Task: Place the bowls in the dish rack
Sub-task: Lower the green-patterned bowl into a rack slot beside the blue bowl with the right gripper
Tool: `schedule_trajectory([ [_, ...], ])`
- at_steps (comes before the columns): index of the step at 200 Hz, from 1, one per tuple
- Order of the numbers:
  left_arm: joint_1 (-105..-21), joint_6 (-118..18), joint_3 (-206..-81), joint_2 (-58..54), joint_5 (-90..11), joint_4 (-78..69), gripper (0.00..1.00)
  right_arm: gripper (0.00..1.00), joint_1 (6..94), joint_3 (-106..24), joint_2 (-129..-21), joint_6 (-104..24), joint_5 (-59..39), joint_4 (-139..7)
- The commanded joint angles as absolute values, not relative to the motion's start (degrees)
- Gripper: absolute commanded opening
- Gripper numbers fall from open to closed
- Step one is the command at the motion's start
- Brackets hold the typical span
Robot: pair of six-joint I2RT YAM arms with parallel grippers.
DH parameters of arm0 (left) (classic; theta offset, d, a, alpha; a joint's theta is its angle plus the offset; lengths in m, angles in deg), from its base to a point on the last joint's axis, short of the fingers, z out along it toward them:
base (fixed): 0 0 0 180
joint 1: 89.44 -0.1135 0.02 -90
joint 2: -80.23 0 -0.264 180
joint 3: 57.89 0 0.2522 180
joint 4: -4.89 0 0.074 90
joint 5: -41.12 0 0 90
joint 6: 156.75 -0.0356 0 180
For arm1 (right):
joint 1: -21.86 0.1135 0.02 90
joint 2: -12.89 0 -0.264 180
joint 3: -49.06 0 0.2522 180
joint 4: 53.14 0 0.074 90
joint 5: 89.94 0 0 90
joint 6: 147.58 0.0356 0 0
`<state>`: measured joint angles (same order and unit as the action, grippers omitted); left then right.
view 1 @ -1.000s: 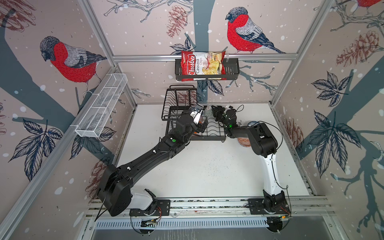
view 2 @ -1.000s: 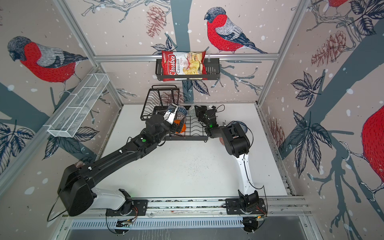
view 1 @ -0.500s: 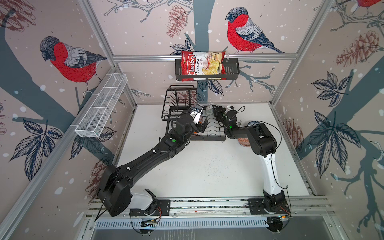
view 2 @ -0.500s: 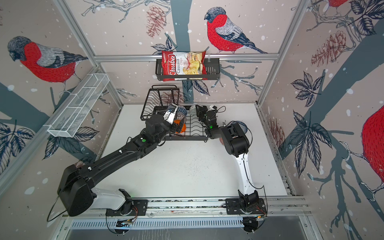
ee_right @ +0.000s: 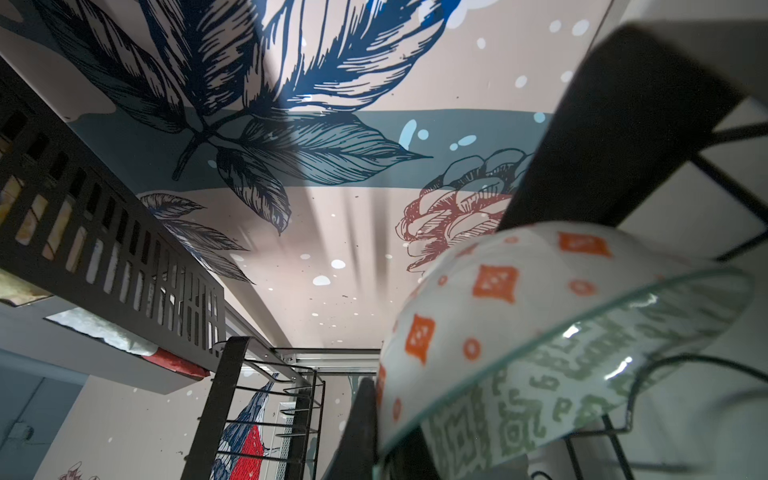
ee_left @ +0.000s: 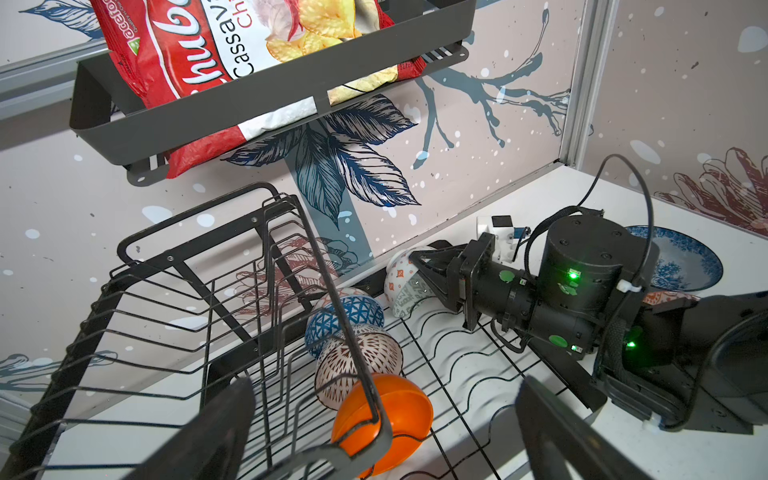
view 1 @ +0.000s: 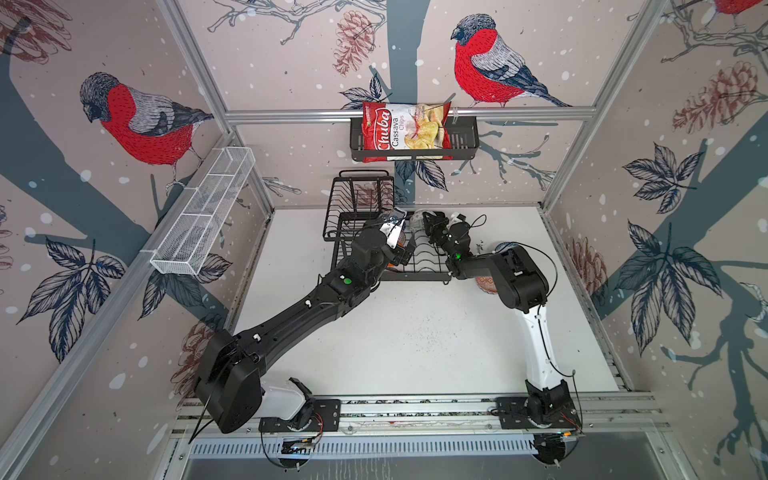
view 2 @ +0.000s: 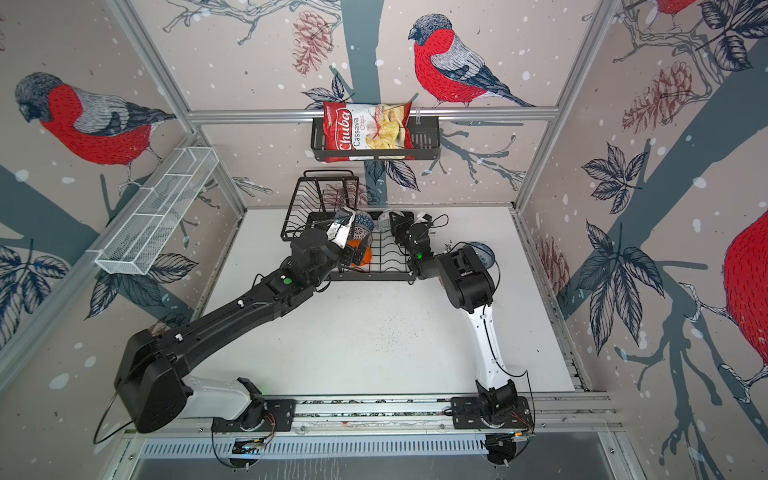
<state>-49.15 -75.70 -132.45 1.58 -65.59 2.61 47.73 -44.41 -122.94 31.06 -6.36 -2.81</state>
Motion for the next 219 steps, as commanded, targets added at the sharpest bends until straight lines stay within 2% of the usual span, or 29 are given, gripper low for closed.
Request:
schedule_trajectory([
  [1, -49.2, -75.27, -132.74, 1.81, -65.6, 5.1, 0.98, 0.0, 48.02, -43.89, -123.08, 31.73, -5.74, 1.48],
  [111, -49.21, -75.02, -132.78, 2.34, -65.45, 5.01, 0.98, 0.01, 49.02, -40.56, -123.0, 36.11, -3.33, 1.21],
  [219, -49.18, -74.98, -132.82, 2.62, -65.59, 4.98, 0.98, 0.07, 49.28, -41.08, -121.64, 37.65, -1.74, -7.38],
])
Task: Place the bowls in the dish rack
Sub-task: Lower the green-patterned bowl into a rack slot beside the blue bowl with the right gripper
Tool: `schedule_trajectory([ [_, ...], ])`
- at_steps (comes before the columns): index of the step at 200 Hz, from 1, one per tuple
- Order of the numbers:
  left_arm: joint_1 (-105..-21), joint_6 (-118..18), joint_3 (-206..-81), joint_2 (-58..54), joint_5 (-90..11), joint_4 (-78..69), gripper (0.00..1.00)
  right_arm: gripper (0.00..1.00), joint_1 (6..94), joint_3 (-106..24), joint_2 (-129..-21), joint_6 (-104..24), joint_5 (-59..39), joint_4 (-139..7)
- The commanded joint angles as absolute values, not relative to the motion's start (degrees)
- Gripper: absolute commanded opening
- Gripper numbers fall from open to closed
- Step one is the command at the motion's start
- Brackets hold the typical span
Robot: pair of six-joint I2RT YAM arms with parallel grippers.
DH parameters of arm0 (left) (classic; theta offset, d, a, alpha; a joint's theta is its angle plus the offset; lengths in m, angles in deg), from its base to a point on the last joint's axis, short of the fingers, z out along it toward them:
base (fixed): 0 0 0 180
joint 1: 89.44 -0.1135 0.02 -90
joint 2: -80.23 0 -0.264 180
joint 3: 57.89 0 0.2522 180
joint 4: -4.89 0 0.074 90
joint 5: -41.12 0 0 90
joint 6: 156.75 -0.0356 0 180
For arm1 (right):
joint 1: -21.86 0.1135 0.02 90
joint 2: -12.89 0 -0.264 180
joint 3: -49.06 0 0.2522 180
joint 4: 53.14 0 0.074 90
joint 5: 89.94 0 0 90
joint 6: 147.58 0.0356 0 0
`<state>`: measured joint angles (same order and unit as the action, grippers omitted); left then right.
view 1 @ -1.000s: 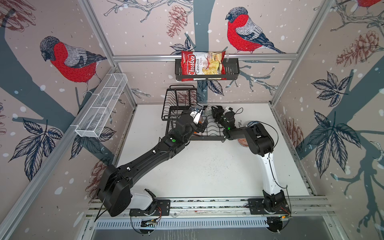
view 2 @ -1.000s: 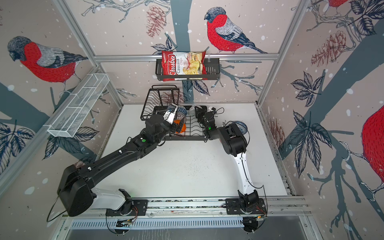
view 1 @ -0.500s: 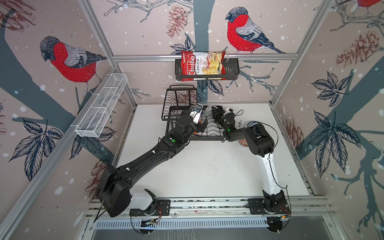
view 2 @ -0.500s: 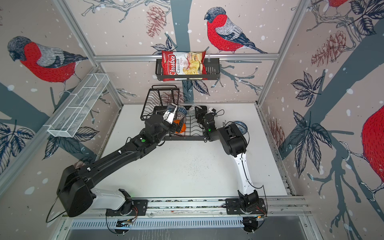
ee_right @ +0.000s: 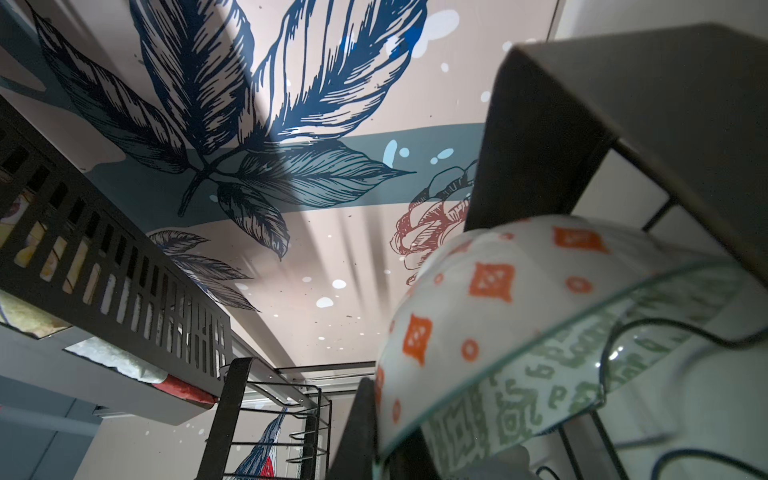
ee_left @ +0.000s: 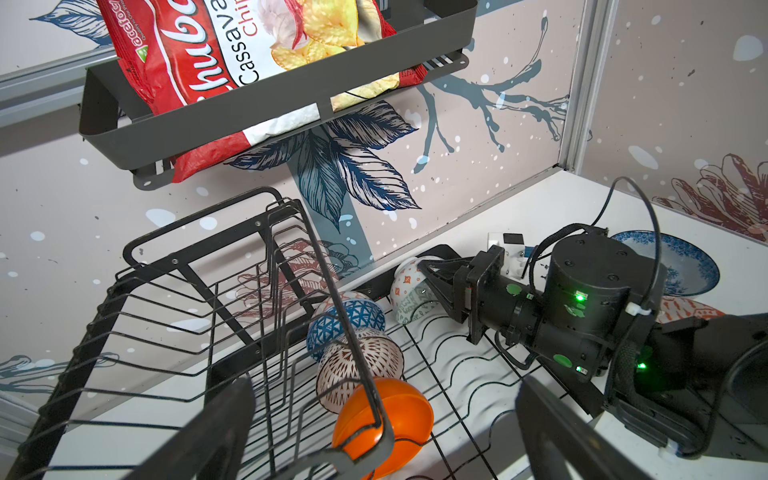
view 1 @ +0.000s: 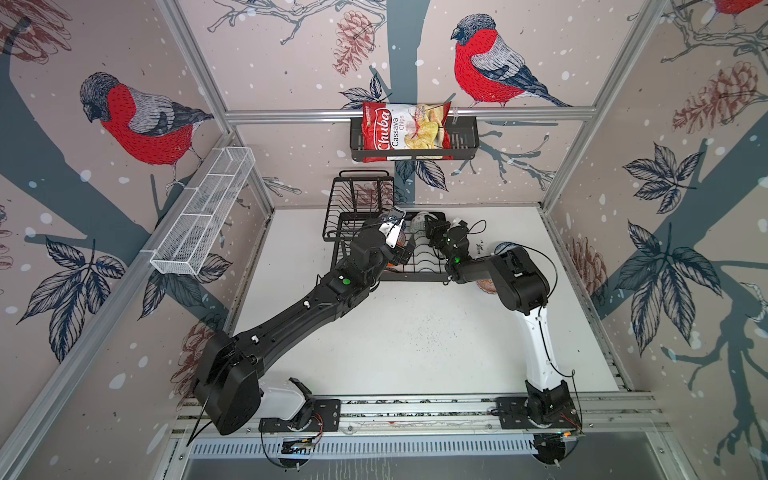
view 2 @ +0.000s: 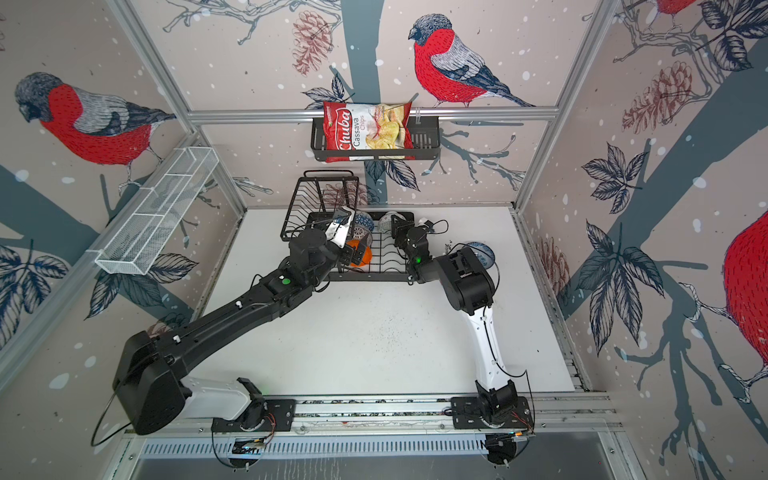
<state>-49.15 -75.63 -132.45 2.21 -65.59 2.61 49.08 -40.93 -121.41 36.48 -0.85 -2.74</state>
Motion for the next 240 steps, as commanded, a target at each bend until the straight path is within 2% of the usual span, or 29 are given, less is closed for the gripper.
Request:
schedule_trajectory([
  [1, -49.18, -74.95, -132.78, 2.62, -65.63, 5.04, 0.98, 0.08, 49.28, -41.08, -121.61, 37.67, -1.72, -7.34],
  [240, -49.25, -75.01, -132.76, 2.97, -66.06, 4.99, 0.97, 0.23, 48.58, -45.13, -120.0, 36.47, -3.37, -13.16],
])
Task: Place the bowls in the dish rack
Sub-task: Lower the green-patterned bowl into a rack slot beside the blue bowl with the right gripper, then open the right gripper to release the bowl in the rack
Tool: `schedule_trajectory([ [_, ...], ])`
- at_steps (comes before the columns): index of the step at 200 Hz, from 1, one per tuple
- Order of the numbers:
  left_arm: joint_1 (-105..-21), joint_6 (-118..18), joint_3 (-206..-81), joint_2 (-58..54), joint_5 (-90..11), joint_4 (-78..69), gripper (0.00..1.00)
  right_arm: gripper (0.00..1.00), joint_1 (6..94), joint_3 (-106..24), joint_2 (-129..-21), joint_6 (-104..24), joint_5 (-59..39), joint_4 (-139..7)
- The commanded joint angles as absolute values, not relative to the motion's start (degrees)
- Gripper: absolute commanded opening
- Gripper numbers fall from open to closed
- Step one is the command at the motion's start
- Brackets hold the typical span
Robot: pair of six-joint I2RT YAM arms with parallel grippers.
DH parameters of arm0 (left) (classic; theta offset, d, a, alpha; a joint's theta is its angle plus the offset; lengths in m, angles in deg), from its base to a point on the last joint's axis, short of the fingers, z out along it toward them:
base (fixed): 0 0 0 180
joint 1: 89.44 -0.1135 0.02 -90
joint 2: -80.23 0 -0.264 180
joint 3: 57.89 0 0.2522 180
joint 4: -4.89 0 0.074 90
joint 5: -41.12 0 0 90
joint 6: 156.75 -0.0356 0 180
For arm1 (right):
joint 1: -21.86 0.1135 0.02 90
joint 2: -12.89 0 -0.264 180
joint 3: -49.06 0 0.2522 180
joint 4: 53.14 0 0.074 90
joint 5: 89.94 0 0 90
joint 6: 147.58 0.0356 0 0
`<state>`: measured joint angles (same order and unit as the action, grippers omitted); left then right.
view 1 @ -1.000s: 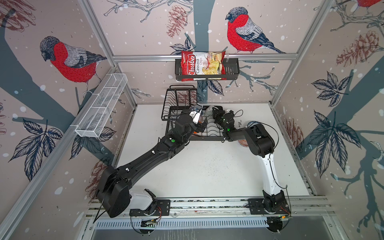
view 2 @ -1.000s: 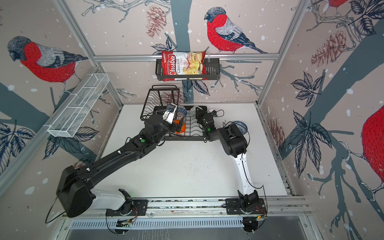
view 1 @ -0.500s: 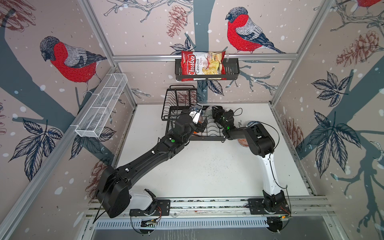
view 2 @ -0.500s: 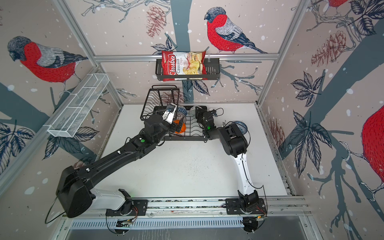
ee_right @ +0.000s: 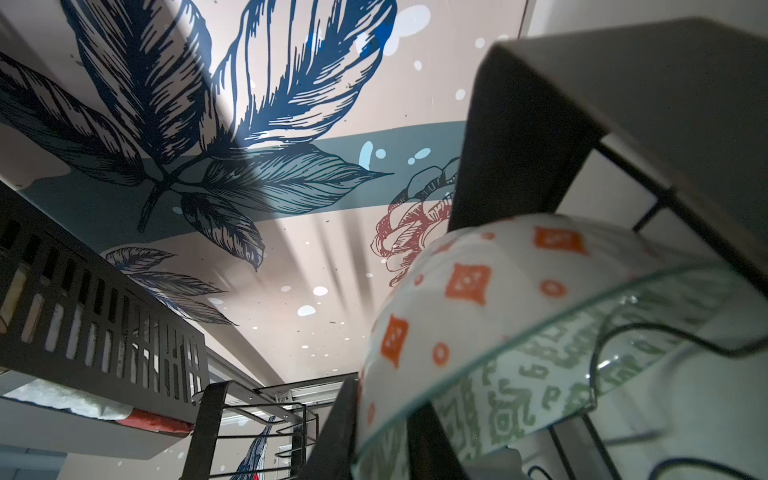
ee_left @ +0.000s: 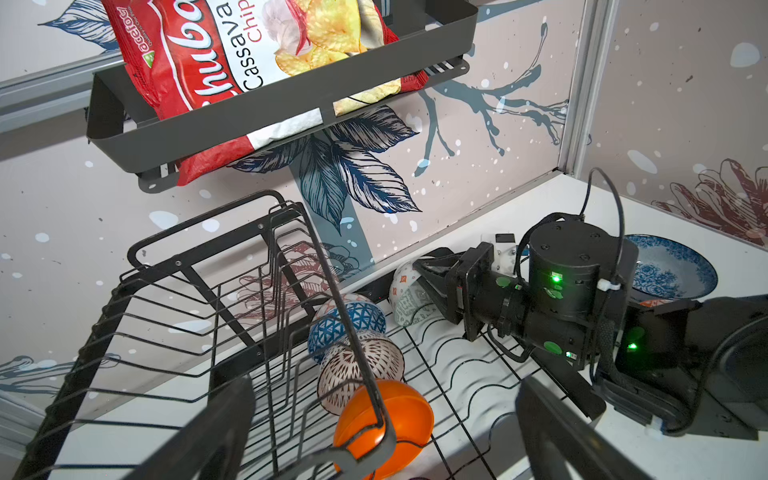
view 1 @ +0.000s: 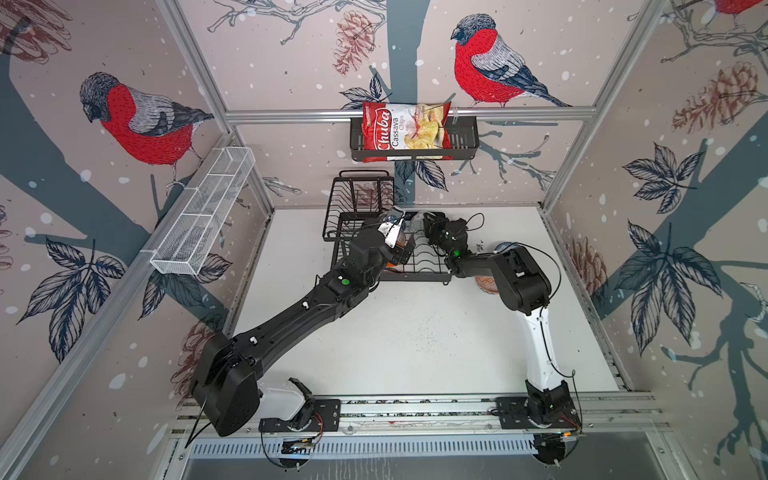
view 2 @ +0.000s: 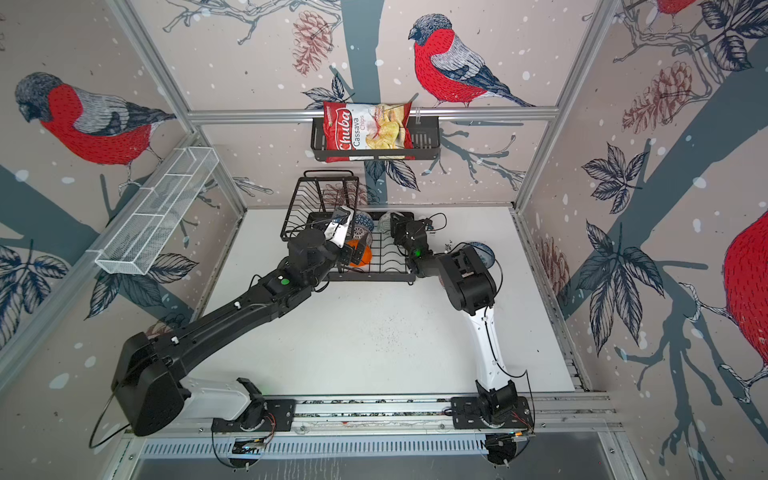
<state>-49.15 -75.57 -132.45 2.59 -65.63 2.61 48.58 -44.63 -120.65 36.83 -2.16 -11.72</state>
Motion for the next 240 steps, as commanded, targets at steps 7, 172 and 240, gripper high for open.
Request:
schedule_trajectory([
  [7, -49.19, -75.01, -132.69, 2.98, -66.03, 5.01, 0.98, 0.24, 48.41, -45.11, -119.84, 36.34, -3.39, -13.32],
  [172, -49.23, -74.84, -132.65, 3.23, -66.02, 5.01, 0.98, 0.31, 48.02, -44.6, -116.63, 34.31, -3.02, -16.0],
  [240, -49.19, -75.01, -132.47, 3.42, -66.37, 5.16, 0.98, 0.37, 47.88, -42.06, -114.03, 33.83, -3.02, -16.02],
])
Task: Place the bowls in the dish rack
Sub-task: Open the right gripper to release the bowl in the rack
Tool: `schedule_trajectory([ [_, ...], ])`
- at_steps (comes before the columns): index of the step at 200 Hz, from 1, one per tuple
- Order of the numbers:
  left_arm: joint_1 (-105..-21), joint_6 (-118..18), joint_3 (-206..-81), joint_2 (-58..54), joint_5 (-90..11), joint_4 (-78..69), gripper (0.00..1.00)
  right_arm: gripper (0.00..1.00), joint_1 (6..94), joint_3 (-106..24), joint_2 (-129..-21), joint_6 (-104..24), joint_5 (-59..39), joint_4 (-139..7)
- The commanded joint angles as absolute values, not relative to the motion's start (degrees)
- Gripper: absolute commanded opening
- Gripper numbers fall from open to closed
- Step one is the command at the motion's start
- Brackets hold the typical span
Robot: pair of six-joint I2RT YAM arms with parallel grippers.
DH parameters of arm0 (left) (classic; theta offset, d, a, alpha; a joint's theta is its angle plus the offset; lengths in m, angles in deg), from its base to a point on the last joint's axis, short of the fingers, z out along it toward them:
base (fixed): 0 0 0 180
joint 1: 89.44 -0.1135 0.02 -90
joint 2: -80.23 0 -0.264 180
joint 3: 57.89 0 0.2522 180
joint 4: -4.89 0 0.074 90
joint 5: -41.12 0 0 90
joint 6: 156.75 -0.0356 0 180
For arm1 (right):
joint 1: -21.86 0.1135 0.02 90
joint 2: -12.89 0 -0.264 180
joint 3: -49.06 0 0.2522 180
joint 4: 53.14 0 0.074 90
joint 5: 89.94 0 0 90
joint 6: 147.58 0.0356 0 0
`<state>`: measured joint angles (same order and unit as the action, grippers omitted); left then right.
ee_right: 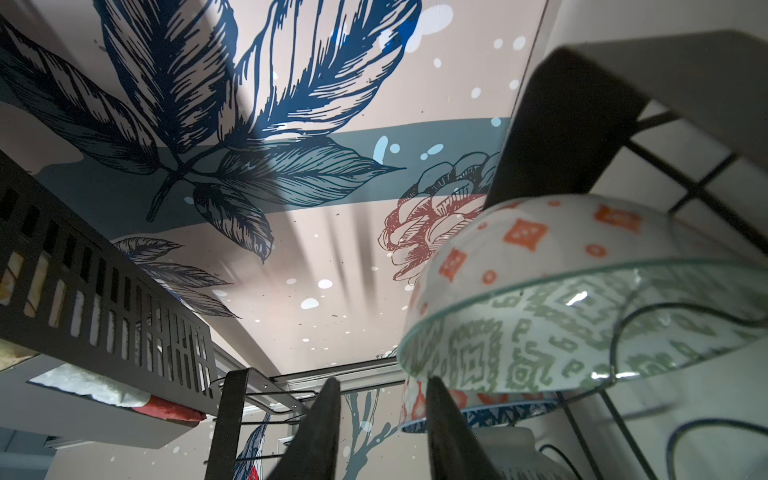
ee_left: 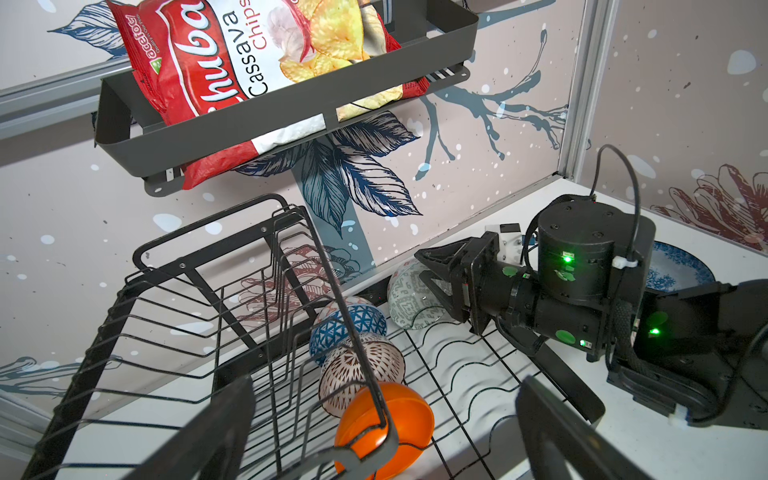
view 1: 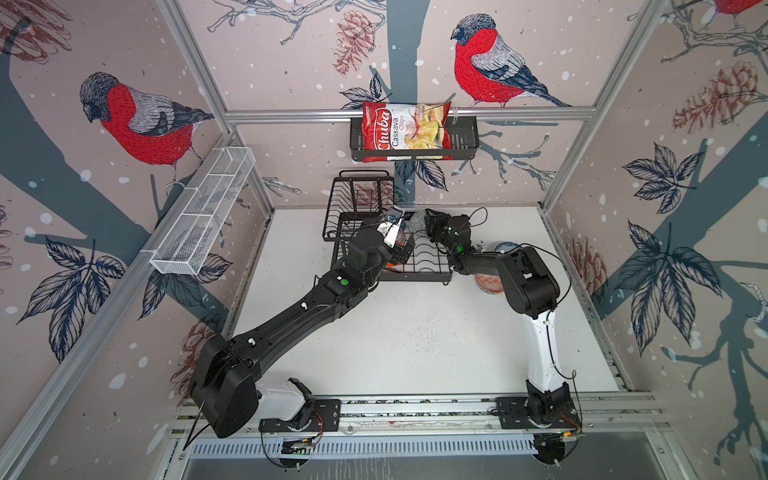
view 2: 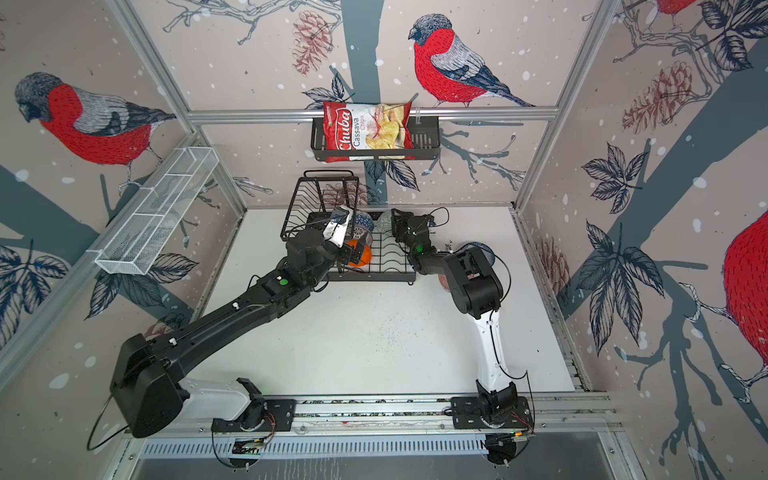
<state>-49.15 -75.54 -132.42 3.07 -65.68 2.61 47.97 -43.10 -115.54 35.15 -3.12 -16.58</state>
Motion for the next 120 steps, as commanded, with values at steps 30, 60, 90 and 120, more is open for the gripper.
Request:
schedule_trajectory([
  [30, -49.22, -75.01, -132.51, 3.5, -66.46, 5.16, 0.97, 0.41, 47.7, -40.0, -112.26, 33.48, -3.18, -15.75],
  [60, -49.21, -75.01, -132.3, 3.76, -66.7, 5.32, 0.98, 0.45, 47.7, -37.48, -109.75, 32.36, -3.19, -16.22],
  [90, -49.19, -74.99, -132.34, 4.25, -66.7, 5.44, 0.98, 0.49, 47.5, -34.49, -106.12, 30.25, -2.74, -18.01],
  [120, -49.21, -75.86, -132.14, 5.03, -67.71, 5.78, 0.98, 0.6, 47.04, -32.4, -102.5, 27.83, -3.14, -20.49],
])
